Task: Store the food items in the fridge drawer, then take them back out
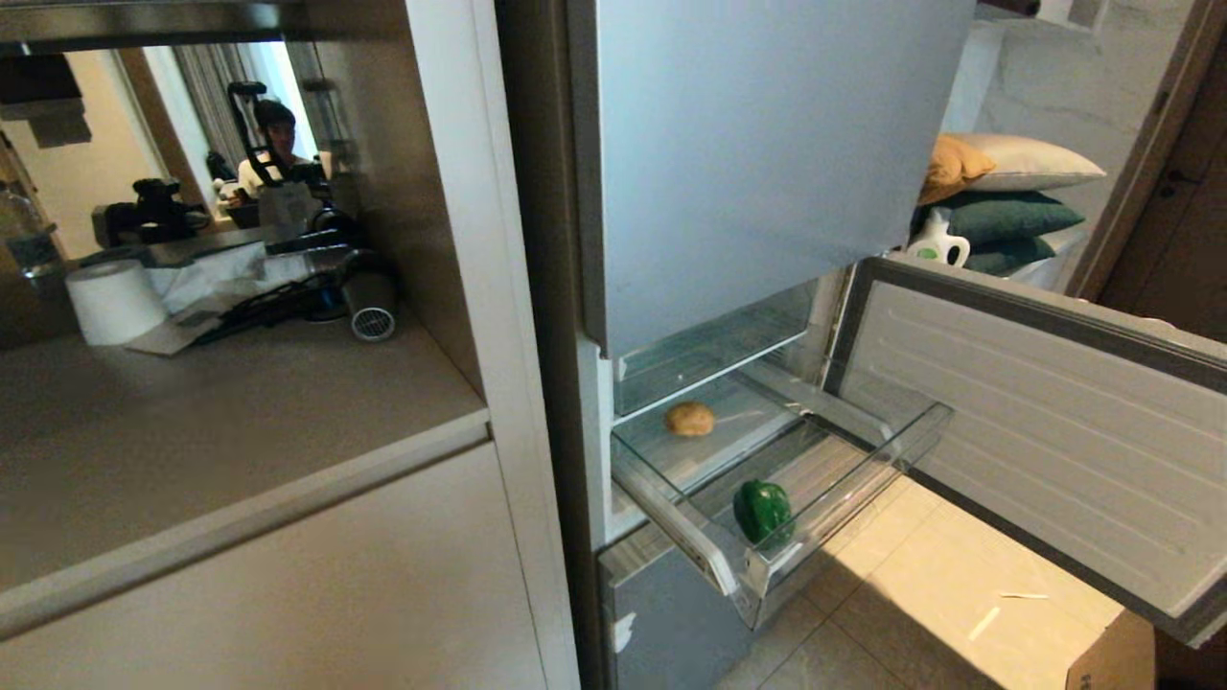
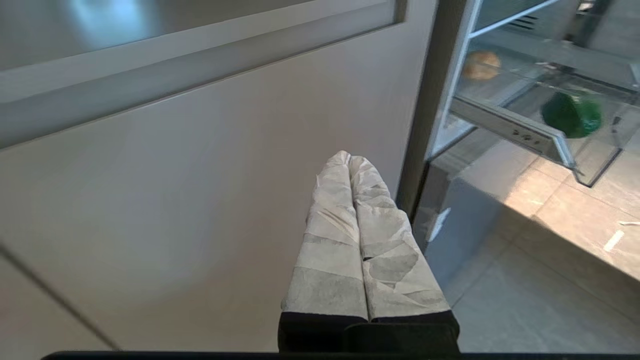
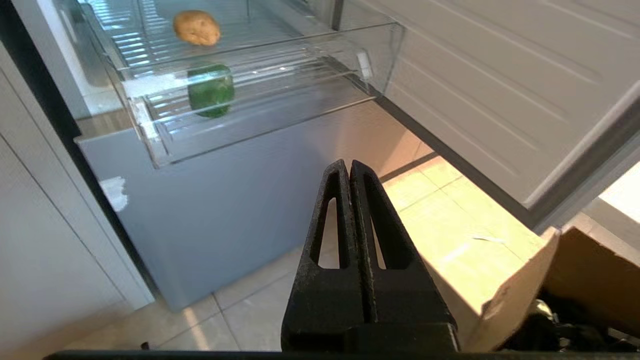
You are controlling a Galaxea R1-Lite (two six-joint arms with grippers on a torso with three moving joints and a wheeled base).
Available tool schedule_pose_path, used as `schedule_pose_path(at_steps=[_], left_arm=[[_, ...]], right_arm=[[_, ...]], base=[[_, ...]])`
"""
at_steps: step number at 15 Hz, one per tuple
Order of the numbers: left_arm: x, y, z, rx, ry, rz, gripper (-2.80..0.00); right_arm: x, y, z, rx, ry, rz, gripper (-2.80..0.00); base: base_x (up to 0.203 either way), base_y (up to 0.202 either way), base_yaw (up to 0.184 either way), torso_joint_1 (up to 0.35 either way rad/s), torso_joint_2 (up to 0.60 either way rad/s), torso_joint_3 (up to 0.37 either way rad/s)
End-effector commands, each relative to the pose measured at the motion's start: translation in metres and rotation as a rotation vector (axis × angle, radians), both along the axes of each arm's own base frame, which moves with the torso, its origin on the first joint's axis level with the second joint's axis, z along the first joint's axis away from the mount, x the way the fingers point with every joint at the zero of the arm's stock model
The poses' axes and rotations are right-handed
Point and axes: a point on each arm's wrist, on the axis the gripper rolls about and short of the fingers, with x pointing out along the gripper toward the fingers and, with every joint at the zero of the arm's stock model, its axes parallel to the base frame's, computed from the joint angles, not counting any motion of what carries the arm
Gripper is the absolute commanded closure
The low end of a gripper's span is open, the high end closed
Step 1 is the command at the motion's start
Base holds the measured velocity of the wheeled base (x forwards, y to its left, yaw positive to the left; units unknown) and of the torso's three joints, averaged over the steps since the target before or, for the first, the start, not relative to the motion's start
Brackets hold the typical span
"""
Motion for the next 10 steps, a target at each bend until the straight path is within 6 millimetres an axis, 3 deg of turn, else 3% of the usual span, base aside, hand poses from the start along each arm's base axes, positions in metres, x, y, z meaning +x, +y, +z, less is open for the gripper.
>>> schedule_pose_path(at_steps=[1, 8, 10], left_arm=[[0.0, 0.0, 0.0, 0.0, 0.002, 0.0, 0.0], [0.0, 0.0, 0.0, 0.0, 0.002, 0.0, 0.0], [0.0, 0.0, 0.0, 0.0, 0.002, 0.0, 0.0]], right_arm=[[0.0, 0.0, 0.0, -0.006, 0.004, 0.005, 0.0], [0.0, -0.001, 0.003, 0.053, 0.012, -0.034, 0.0], [-0.002, -0.003, 0.029, 0.087, 0.0, -0.127, 0.0]], base=[[0.0, 0.0, 0.0, 0.0, 0.0, 0.0], [0.0, 0.0, 0.0, 0.0, 0.0, 0.0], [0.0, 0.0, 0.0, 0.0, 0.0, 0.0]])
